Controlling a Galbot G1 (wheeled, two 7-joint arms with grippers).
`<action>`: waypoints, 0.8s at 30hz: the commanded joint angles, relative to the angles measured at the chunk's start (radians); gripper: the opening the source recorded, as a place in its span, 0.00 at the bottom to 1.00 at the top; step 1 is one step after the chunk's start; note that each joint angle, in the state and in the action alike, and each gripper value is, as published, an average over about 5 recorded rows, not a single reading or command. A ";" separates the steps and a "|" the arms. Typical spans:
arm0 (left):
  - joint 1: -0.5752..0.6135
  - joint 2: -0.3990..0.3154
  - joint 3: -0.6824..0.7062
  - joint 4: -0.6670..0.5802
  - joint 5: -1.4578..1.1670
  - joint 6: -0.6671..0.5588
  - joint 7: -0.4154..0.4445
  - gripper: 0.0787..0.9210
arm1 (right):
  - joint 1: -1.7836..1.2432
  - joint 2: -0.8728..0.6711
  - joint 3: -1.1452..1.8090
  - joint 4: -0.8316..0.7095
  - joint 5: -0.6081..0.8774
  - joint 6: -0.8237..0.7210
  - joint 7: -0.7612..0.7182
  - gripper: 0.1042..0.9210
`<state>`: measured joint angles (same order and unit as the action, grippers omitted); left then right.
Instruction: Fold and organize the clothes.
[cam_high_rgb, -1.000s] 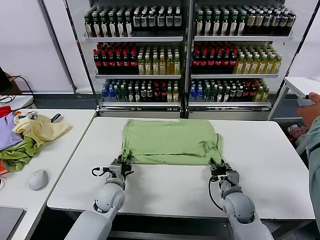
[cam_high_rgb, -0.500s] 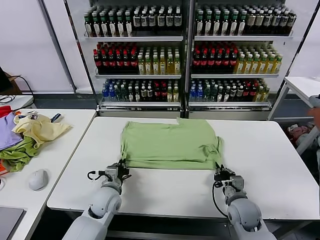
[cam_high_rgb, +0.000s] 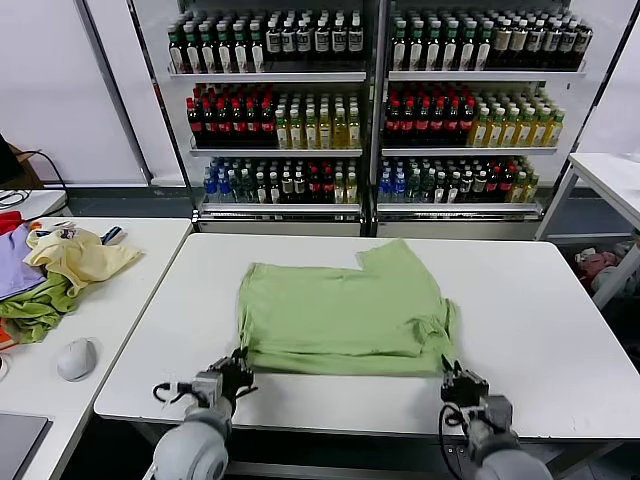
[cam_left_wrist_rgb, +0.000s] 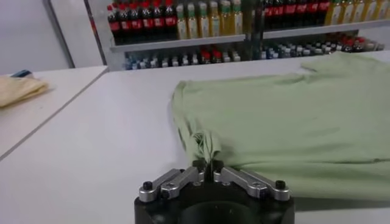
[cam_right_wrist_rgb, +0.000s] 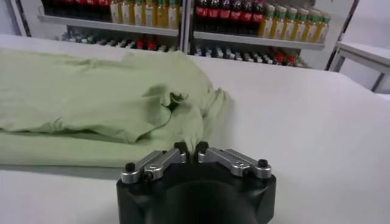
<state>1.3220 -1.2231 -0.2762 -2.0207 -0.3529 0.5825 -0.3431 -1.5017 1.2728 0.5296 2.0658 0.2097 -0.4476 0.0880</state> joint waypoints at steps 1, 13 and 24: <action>0.211 -0.027 -0.054 -0.181 0.071 0.000 0.014 0.04 | -0.212 0.013 0.056 0.193 -0.095 -0.018 -0.024 0.07; 0.198 -0.006 -0.121 -0.244 0.153 -0.001 0.064 0.35 | -0.090 -0.039 0.088 0.221 0.014 0.038 -0.002 0.37; -0.206 0.085 -0.042 0.053 -0.064 -0.005 0.028 0.72 | 0.475 -0.115 -0.134 -0.203 0.105 -0.053 0.067 0.76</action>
<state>1.3696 -1.1785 -0.3617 -2.1504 -0.3046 0.5784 -0.2963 -1.4577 1.2067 0.5551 2.1700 0.2422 -0.4509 0.1120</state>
